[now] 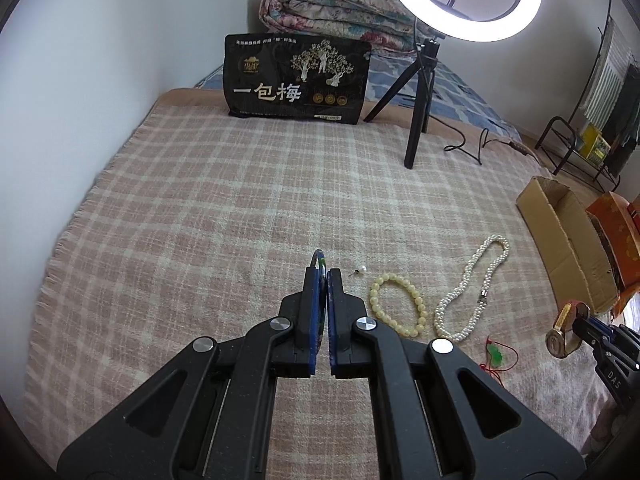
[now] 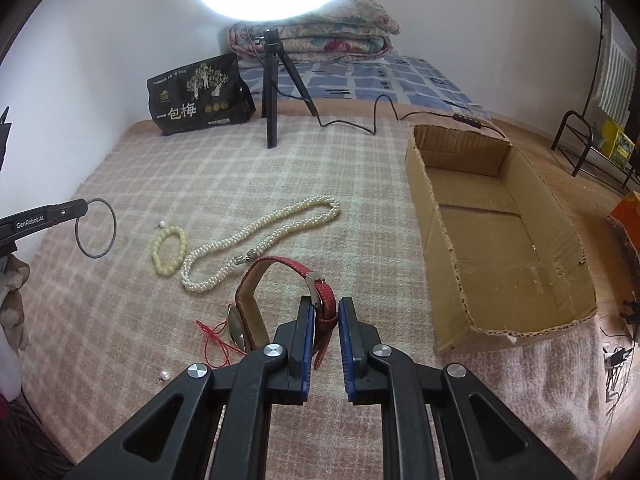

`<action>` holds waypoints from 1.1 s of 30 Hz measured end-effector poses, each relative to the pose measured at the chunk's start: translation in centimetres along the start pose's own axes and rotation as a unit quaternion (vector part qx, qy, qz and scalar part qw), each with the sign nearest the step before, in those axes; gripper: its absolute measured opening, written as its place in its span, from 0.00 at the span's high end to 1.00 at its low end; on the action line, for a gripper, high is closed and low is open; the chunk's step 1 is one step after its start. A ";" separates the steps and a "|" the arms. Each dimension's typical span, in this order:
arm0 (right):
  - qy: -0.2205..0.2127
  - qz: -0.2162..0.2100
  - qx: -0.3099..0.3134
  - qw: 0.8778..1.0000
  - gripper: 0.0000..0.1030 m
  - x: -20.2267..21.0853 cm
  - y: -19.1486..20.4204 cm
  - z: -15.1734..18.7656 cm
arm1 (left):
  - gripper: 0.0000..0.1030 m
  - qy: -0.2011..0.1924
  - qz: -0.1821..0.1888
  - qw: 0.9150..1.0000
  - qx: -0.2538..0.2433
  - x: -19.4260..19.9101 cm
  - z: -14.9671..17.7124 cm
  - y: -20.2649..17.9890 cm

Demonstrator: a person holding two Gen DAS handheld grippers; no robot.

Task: Organize jewelry
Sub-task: 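Lift and carry the watch and bangle in both tools over the cardboard box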

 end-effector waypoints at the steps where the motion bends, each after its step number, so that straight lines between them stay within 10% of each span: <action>1: -0.002 0.000 -0.001 1.000 0.90 0.2 -0.1 0.0 | 0.99 -0.003 0.002 1.000 -0.002 0.3 -0.1 -0.1; 33: -0.070 0.054 -0.107 0.990 0.90 5.3 -12.2 -2.0 | 0.99 -0.039 0.114 0.988 -0.101 2.8 -4.2 -17.6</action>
Point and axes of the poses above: each gripper's, at about its wrist camera, not at the fingertips, and x roughly against the way its jaws point, y to its left, z to its underside, the point moved 4 cm from there along -x, roughly the way its jaws point
